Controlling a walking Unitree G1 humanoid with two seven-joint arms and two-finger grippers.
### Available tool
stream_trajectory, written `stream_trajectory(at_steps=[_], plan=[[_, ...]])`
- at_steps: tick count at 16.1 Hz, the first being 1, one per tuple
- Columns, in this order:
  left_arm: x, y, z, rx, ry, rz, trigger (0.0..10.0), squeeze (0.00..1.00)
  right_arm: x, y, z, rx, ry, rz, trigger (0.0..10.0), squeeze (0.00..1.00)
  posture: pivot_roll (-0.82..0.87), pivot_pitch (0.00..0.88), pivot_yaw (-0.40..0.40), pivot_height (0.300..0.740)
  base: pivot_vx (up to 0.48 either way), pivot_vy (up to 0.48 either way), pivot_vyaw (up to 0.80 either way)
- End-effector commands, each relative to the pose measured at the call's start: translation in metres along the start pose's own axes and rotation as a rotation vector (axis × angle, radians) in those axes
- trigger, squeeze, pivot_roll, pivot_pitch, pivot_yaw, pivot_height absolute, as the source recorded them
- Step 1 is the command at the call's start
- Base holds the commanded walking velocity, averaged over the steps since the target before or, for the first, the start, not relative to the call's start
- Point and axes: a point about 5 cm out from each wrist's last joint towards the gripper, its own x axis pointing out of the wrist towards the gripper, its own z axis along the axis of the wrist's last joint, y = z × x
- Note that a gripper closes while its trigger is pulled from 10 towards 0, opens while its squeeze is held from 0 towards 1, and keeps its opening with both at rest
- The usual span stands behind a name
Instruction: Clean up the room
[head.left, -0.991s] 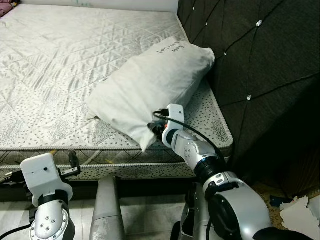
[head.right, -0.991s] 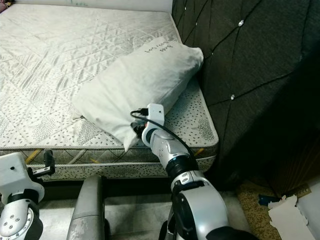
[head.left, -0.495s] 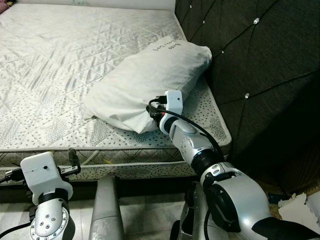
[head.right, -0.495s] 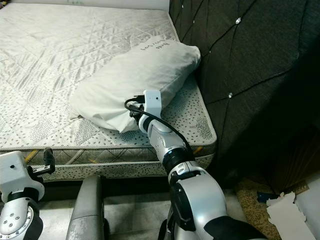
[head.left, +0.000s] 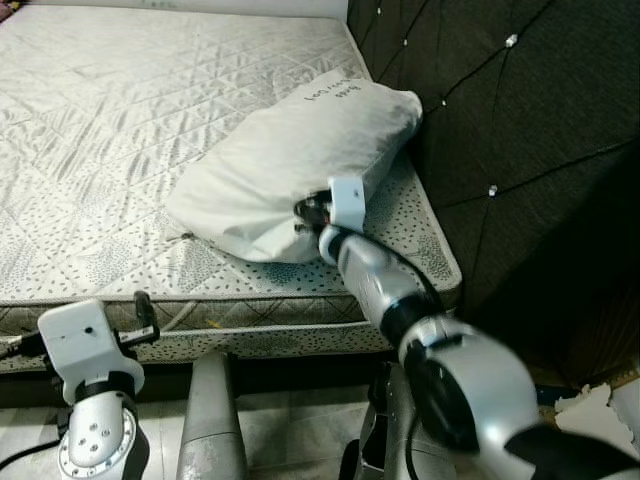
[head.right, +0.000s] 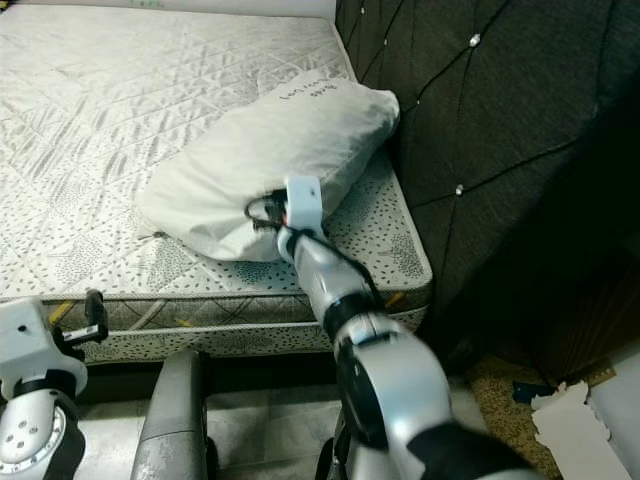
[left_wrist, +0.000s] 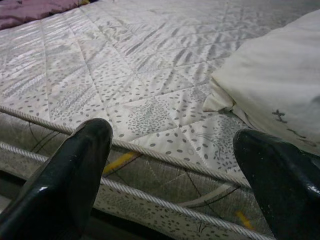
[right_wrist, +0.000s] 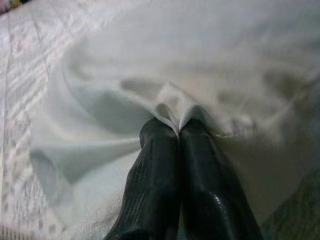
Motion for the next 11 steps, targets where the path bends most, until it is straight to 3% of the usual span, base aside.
stream_trajectory(at_steps=[1,4,5,11], plan=[[0.001,0.001,-0.001,0.001,0.003,0.002,10.0,0.0,0.005,0.002,0.036,-0.003,-0.102,-0.011,0.0,0.0,0.21,0.0,-0.088,0.532,0.0,0.0,0.0],[0.004,-0.006,-0.001,-0.011,-0.001,-0.019,10.0,0.0,0.0,-0.033,0.064,-0.074,-0.16,-0.084,0.0,0.0,0.19,0.0,-0.079,0.532,0.0,0.0,0.0],[0.006,-0.012,-0.002,-0.015,0.0,-0.036,10.0,0.0,-0.005,-0.053,0.074,-0.116,-0.177,-0.134,0.0,0.0,0.18,0.0,-0.072,0.532,0.0,0.0,0.0],[0.026,-0.013,0.004,-0.012,-0.034,-0.057,10.0,0.0,-0.037,-0.132,0.09,-0.181,-0.214,-0.39,0.0,0.0,0.11,0.0,-0.035,0.532,0.0,0.0,0.0]])
